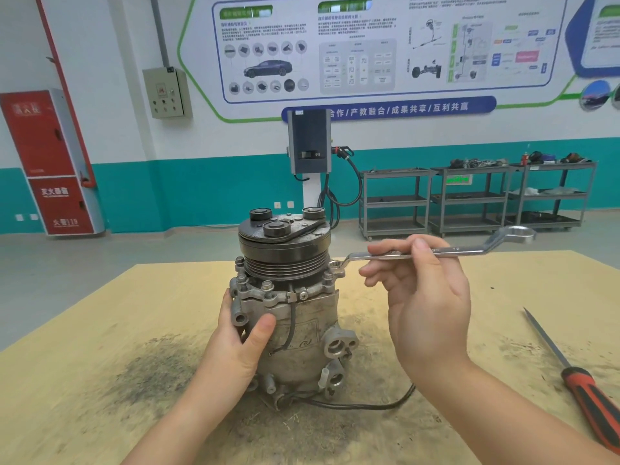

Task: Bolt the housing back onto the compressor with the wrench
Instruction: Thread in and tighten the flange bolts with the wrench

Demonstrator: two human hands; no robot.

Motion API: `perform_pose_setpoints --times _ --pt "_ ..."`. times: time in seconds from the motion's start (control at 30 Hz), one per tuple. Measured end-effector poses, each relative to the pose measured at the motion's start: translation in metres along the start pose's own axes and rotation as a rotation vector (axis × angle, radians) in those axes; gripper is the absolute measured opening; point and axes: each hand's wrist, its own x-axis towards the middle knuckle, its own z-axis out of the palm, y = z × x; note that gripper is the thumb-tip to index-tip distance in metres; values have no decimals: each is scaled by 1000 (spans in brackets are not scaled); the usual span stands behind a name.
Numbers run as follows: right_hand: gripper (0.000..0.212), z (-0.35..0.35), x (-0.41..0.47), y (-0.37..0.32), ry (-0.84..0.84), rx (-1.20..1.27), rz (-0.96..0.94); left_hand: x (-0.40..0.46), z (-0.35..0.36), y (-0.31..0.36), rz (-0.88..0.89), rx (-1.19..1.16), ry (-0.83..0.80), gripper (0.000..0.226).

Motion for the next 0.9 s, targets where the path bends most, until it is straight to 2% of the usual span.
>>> perform_pose_setpoints --times 0.17,0.27,0.33,0.43,0.5,0.6,0.67,0.7,0.77,0.9 --pt "23 -3 15 -1 85 240 323 -1 0 1 -3 -9 6 124" --pt "22 -7 20 1 102 295 421 -1 0 2 -7 -14 2 124" --pt "26 -9 13 7 50 228 283 -1 0 2 -2 -14 3 125" --pt "29 -9 -4 19 -105 -21 -179 0 0 1 -5 -8 10 128" --pt "22 -8 -10 22 -248 -217 -450 0 1 0 10 -6 11 123" --pt "33 -7 -14 20 -460 -551 -733 0 1 -1 28 -10 21 117" --pt "37 -5 -16 17 -518 -670 -833 0 2 -3 36 -3 30 113" --pt "36 -4 -16 16 -527 -651 -818 0 1 -3 35 -1 32 113" --pt "27 -3 -12 12 -466 -492 -664 1 1 -3 23 7 25 114" --pt "22 -3 4 -1 -169 -101 -127 1 1 -3 12 15 18 115"
